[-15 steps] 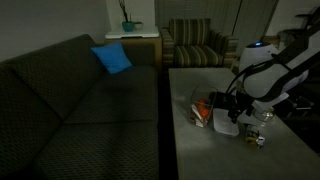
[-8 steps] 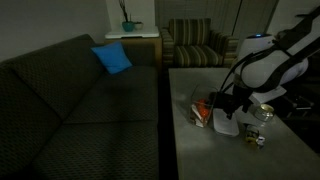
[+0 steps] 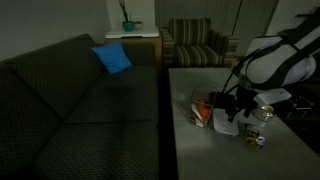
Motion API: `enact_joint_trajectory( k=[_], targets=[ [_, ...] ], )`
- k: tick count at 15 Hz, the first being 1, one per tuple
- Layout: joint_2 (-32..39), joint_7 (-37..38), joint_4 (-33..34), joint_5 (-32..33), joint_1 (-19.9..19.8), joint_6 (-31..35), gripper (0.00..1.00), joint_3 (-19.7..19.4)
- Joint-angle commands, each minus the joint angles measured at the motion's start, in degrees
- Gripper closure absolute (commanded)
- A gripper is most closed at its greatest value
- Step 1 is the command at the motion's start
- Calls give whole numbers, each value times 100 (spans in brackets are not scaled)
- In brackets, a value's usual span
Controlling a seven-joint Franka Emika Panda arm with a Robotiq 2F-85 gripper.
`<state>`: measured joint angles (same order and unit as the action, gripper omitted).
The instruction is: Press the button on the white lid then put the lid on the table then put the blue wrapper on the table and put it back in the storage container
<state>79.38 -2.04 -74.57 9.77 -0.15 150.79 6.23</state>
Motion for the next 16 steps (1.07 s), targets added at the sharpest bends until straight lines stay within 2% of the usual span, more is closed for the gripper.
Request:
enact_joint_trajectory(
  k=[1,3,6,11,16],
  targets=[
    [-52,-185,-224,-99,-302,-95,0,217],
    [5,-113,-195,-77,-337,-94,0,199],
    [170,-164,54,-422,-150,-100,0,-39],
    [378,-172,362,-687,-150,-373,0,-44],
    [491,72,577,-672,41,-587,0,-370]
  ],
)
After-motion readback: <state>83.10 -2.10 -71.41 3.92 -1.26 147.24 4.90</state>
